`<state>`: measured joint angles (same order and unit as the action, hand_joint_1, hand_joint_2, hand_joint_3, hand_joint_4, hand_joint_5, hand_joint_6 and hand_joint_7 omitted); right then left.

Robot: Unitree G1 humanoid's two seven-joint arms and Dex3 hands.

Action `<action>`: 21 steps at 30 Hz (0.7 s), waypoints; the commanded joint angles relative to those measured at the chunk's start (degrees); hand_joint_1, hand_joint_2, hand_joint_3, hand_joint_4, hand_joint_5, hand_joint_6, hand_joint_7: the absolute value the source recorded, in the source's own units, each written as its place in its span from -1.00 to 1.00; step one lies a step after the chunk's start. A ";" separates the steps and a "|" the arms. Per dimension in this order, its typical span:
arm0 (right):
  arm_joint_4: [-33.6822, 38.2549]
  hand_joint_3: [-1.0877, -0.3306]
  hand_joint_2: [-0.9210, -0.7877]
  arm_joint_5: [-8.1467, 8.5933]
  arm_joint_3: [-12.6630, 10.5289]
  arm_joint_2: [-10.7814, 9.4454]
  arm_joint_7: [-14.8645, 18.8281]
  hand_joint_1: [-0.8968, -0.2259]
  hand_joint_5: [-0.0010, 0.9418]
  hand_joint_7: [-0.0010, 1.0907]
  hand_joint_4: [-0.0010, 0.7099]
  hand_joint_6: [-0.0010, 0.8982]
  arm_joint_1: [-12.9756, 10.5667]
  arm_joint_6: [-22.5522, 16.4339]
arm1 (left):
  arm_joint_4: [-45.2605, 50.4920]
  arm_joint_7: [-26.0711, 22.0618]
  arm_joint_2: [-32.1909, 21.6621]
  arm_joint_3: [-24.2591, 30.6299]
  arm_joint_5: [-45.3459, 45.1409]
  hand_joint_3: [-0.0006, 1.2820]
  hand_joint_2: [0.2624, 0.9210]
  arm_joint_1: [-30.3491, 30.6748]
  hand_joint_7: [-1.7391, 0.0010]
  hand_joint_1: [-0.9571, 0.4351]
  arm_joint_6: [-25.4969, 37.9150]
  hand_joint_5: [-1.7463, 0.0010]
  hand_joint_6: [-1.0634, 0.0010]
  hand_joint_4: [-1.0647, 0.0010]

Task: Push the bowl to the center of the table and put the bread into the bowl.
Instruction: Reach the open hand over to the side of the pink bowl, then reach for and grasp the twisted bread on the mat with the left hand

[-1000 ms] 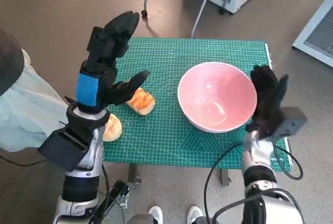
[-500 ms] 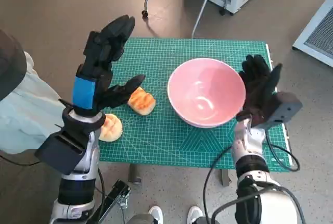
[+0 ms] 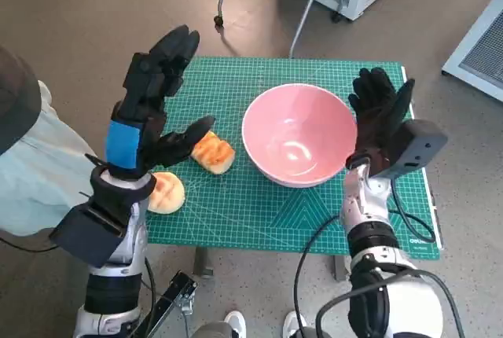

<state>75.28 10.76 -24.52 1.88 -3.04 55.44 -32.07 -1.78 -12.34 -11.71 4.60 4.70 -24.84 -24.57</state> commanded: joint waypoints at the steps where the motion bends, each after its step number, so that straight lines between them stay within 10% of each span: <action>1: 0.95 -0.42 -1.00 -0.67 0.23 0.33 -0.40 -0.03 -0.92 0.31 -0.04 -0.52 -0.37 1.65 | -0.54 0.21 -1.04 0.74 -0.87 -0.62 1.00 1.13 0.55 -0.26 -0.58 1.00 0.61 0.40; 21: -2.58 -0.30 -1.00 -3.21 3.11 4.55 4.75 0.02 -0.94 0.34 -0.01 -0.50 0.60 -9.64 | -8.52 -3.39 -17.25 1.30 -12.83 -0.63 1.00 -0.47 0.62 -0.24 -0.81 1.00 0.55 0.43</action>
<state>73.40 8.45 -22.40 5.92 -0.35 55.48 -39.73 -9.14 -14.24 -25.72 5.83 -6.76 -23.98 -25.78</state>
